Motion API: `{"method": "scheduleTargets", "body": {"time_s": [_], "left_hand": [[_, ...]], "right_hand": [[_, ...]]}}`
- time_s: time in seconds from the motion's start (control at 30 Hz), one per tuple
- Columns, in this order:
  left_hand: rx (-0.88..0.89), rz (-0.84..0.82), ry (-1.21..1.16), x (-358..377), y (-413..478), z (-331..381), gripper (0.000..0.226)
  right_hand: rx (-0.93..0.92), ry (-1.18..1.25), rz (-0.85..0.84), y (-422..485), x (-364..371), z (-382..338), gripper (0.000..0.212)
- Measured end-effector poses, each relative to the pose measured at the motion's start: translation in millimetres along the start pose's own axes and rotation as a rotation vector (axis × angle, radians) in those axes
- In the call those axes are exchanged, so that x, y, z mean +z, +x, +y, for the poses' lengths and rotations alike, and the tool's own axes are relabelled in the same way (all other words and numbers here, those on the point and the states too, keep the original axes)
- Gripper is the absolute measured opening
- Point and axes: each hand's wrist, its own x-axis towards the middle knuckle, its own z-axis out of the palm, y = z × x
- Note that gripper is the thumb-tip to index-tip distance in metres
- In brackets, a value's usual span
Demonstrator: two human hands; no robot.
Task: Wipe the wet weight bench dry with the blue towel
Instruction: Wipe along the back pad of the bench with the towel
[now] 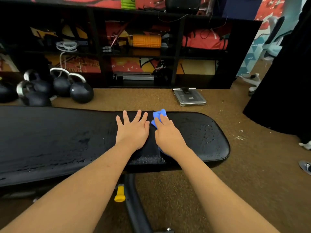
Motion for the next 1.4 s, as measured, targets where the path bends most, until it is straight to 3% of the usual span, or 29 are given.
{"method": "scheduleTargets", "body": {"time_s": [0.17, 0.27, 0.4, 0.47, 0.6, 0.77, 0.97, 1.1, 1.23, 1.4], "left_hand": [[-0.001, -0.005, 0.005, -0.5, 0.2, 1.0, 0.055], [-0.003, 0.000, -0.006, 0.1, 1.2, 0.6, 0.055], [-0.003, 0.049, -0.039, 1.6, 0.7, -0.2, 0.054], [-0.006, 0.070, -0.056, 1.1, 0.3, 0.0, 0.053], [-0.011, 0.075, -0.068, -0.6, -1.9, 1.3, 0.053], [-0.020, 0.070, -0.058, -6.9, -5.4, 2.4, 0.054], [-0.017, 0.039, -0.058, -7.0, -4.5, 2.6, 0.054], [-0.015, 0.049, -0.062, -5.5, -2.2, 2.5, 0.055], [-0.022, 0.054, -0.077, -3.7, -1.7, 2.1, 0.054], [-0.042, -0.041, -0.073, -6.5, 2.9, 2.9, 0.055]], "right_hand": [[-0.063, 0.156, 0.061, -48.8, -1.9, -1.1, 0.049], [-0.031, 0.159, -0.001, 0.2, -0.8, 9.0, 0.041], [0.143, 0.136, -0.059, 72.0, 3.0, 15.4, 0.053], [0.188, 0.150, -0.029, 75.1, 2.7, 11.6, 0.043], [0.118, 0.226, -0.003, 5.4, -1.1, -1.8, 0.047], [-0.055, 0.144, 0.068, -77.3, -9.3, -6.0, 0.051], [0.062, 0.062, -0.057, 38.4, -7.6, 32.9, 0.044], [0.144, 0.007, -0.054, 86.2, -1.6, 33.1, 0.041], [0.078, 0.020, -0.022, 39.1, -8.4, 18.4, 0.033], [-0.030, -0.058, -0.012, -61.8, -13.1, -4.5, 0.044]]}}
